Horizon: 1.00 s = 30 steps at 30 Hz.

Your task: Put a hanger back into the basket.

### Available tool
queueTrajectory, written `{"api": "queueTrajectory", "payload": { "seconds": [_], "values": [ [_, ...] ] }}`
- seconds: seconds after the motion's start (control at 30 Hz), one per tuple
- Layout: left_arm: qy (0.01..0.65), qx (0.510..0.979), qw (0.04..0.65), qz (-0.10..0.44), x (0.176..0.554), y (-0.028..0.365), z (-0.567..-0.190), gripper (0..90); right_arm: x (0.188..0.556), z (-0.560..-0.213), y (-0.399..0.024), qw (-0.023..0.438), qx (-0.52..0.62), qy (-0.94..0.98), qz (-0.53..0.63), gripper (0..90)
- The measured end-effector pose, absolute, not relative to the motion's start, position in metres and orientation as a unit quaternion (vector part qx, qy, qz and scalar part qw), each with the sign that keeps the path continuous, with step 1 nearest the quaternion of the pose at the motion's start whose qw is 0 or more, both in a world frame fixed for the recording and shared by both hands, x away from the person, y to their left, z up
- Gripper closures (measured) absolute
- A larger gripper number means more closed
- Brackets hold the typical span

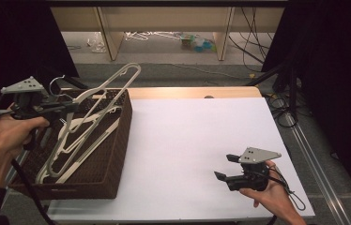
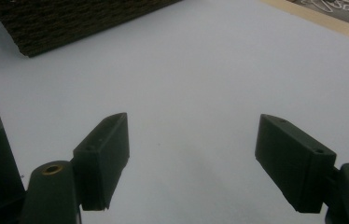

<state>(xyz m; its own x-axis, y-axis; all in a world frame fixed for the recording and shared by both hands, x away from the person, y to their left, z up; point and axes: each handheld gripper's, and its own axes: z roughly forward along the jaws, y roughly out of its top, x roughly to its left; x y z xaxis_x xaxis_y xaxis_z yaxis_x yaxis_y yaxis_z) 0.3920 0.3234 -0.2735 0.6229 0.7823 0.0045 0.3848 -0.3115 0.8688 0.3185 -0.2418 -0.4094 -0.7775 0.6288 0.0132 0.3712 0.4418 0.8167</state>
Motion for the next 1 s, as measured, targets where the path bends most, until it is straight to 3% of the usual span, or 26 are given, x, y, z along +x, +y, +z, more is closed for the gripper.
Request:
{"api": "queueTrajectory", "payload": {
  "seconds": [0.57,1.0],
  "values": [
    [0.406,0.791,0.396,0.23,0.396,0.361,-0.314,85.6,0.319,-0.413,-0.241,0.144,0.294,0.838,0.436,26.3],
    [0.406,0.834,0.321,0.192,0.412,0.357,-0.339,85.5,0.32,-0.415,-0.241,0.144,0.291,0.842,0.431,26.3]
  ]
}}
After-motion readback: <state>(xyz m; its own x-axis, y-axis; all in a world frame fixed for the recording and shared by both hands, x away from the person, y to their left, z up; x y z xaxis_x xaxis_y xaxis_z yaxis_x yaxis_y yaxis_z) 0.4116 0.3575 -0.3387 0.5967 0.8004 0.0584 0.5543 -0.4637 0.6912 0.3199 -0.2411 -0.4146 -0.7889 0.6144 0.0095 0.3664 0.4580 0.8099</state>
